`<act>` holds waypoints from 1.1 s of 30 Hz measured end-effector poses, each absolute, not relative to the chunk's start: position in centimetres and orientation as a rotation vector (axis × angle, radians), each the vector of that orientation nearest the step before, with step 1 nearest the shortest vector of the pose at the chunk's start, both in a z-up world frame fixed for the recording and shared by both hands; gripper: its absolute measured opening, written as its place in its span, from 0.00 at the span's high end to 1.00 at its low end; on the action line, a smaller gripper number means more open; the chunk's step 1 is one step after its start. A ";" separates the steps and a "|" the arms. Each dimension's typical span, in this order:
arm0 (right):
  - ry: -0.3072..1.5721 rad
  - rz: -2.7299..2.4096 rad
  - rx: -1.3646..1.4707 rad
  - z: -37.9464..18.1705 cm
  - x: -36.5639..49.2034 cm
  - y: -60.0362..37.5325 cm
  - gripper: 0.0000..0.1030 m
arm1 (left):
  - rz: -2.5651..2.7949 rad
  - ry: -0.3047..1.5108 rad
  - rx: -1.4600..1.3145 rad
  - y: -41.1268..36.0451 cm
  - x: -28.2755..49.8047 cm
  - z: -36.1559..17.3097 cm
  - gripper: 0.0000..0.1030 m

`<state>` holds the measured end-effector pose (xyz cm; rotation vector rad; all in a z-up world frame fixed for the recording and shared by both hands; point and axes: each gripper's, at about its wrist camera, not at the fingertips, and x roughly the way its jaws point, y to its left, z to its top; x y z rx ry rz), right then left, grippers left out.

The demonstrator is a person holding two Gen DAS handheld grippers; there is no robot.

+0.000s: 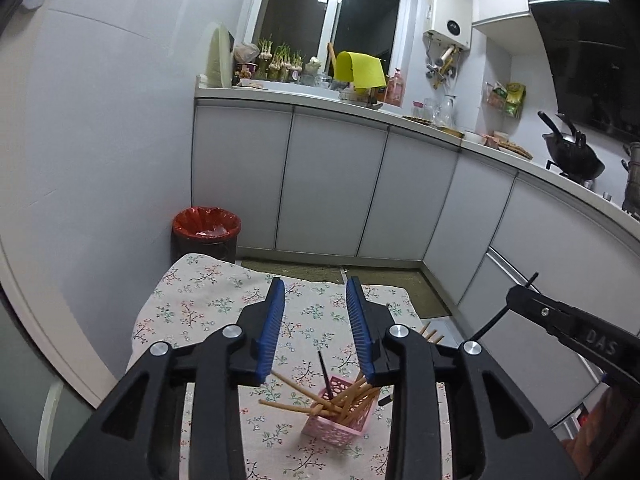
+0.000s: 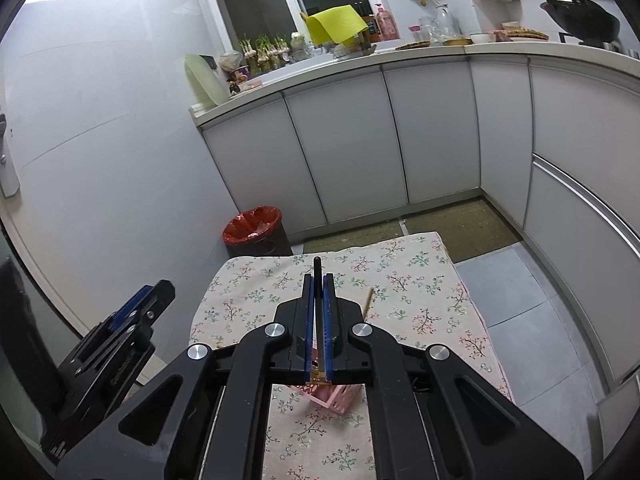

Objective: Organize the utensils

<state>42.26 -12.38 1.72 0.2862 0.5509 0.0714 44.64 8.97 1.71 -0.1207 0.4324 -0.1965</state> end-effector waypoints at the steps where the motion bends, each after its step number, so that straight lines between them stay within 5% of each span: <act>1: 0.550 0.074 0.282 1.7 42.4 -12.0 0.97 | -0.192 0.435 -0.126 9.4 44.6 1.5 0.67; 12: 0.579 0.089 0.239 -3.8 47.6 -8.4 0.93 | -0.112 0.478 -0.182 14.0 43.4 -1.5 0.66; 14: 0.592 0.077 0.258 -4.3 48.1 -8.6 0.92 | -0.087 0.452 -0.170 14.6 42.5 -0.8 0.58; 19: 0.484 0.042 0.262 0.6 44.5 -9.5 0.63 | -0.077 0.368 -0.197 14.8 39.4 2.6 0.42; 22: 0.431 0.020 0.223 3.0 41.2 -9.5 0.50 | -0.052 0.327 -0.190 13.6 36.6 4.4 0.21; 24: 0.396 -0.010 0.203 4.0 38.0 -9.6 0.31 | -0.051 0.302 -0.195 12.9 34.7 5.1 0.14; 33: 0.409 -0.044 0.221 3.8 29.0 -11.1 0.13 | -0.045 0.317 -0.156 10.3 27.0 5.5 0.10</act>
